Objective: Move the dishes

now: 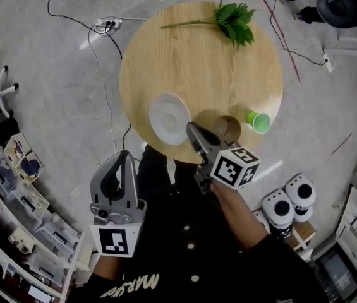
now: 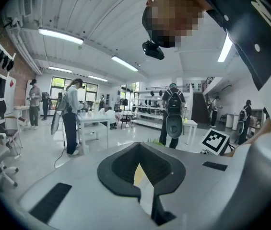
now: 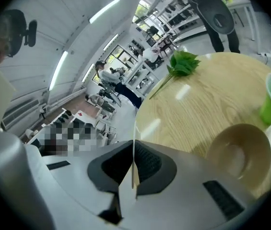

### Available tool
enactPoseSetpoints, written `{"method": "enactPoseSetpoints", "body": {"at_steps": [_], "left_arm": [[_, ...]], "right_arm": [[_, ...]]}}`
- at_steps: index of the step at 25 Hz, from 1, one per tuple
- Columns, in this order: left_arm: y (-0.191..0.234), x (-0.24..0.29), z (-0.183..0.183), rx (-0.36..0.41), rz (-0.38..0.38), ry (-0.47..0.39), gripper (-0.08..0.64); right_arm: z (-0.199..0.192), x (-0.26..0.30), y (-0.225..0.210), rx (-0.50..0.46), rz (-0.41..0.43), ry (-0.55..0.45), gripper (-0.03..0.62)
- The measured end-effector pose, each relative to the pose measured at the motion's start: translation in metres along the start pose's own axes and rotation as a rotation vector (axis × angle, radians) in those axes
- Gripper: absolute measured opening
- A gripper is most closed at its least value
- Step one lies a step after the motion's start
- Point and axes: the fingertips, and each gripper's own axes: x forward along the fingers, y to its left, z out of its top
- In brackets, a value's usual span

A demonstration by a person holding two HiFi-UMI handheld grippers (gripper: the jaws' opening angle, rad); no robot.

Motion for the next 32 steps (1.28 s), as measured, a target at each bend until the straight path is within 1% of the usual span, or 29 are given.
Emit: {"method": "enactPoseSetpoints", "body": {"at_steps": [4, 9, 16, 19, 24, 29, 32], "left_arm": [[-0.020, 0.011, -0.001, 0.016, -0.053, 0.007, 0.011], [-0.045, 0.017, -0.006, 0.041, -0.116, 0.030, 0.011], [-0.068, 0.024, -0.014, 0.053, -0.154, 0.050, 0.011], [-0.071, 0.026, -0.017, 0.056, -0.161, 0.057, 0.011], [-0.072, 0.028, -0.023, 0.055, -0.157, 0.070, 0.011], [-0.073, 0.027, -0.030, 0.055, -0.162, 0.089, 0.011], [-0.073, 0.028, -0.033, 0.055, -0.164, 0.096, 0.011]], "right_arm": [[-0.013, -0.022, -0.022, 0.099, -0.009, -0.034, 0.012], [-0.031, -0.041, -0.043, 0.219, -0.001, -0.088, 0.012], [-0.058, -0.045, -0.071, 0.372, 0.041, -0.156, 0.014], [-0.070, -0.041, -0.083, 0.400, 0.040, -0.178, 0.012], [-0.081, -0.037, -0.098, 0.419, 0.032, -0.229, 0.012], [-0.090, -0.031, -0.109, 0.446, 0.044, -0.245, 0.014], [-0.097, -0.029, -0.119, 0.484, 0.023, -0.236, 0.014]]}}
